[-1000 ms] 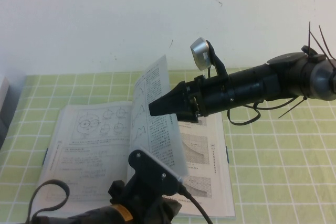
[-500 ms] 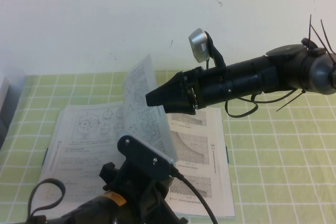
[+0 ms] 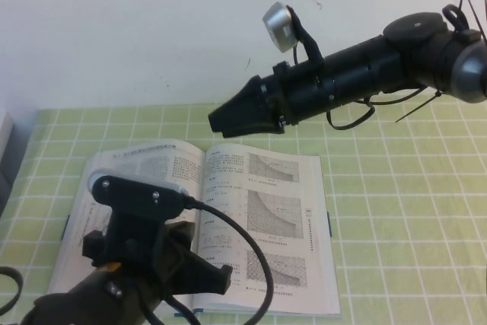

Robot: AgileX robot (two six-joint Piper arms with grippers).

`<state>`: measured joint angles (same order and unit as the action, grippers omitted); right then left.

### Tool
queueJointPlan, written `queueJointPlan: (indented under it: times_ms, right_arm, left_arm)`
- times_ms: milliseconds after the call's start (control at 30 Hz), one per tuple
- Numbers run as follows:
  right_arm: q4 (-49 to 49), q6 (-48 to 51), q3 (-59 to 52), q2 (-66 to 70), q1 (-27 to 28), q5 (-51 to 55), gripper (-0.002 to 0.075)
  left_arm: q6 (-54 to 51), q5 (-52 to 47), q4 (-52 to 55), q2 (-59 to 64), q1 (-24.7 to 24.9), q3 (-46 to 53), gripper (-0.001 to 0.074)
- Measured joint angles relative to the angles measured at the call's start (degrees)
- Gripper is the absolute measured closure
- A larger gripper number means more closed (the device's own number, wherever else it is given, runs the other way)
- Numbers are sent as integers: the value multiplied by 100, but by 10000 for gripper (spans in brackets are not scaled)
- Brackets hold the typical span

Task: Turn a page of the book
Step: Open the closed book

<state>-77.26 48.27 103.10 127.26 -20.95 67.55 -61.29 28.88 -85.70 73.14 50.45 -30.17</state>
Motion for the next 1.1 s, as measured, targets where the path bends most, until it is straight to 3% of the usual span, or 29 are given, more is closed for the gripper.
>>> queueJointPlan:
  times_ms: [100, 200, 300, 433, 633, 700, 867, 1000, 1100]
  right_arm:
    - [993, -12, 29, 0, 0, 52, 435]
    - [2074, -193, 29, 0, -25, 73, 599]
    - [3111, -523, 29, 0, -75, -38, 687]
    - [4547, -1042, 29, 0, -235, -76, 715]
    - [6857, -1800, 29, -262, -416, 164, 721]
    - [7395, -1963, 29, -509, -416, 187, 722]
    - [8304, -2366, 29, -1451, -416, 213, 724]
    - [8544, -2581, 29, -2304, -416, 263, 725]
    - [8720, -2677, 17, -2893, -416, 301, 725]
  left_arm:
    - [-61, -50, -332, -249, 0, -23, 739]
    - [-197, -96, -621, -386, -51, -162, 739]
    - [-733, -516, -1195, -423, -424, -341, 739]
    - [-1324, -1648, -1400, -423, -1283, -496, 739]
    - [-1096, -3938, -1356, -423, -2599, -520, 739]
    - [-465, -4835, -711, -423, -2976, -606, 739]
    - [1568, -6389, 2360, -423, -3605, -1050, 739]
    - [2367, -6544, 3736, -616, -3770, -1133, 739]
    - [2450, -6294, 3933, -1045, -3781, -1133, 739]
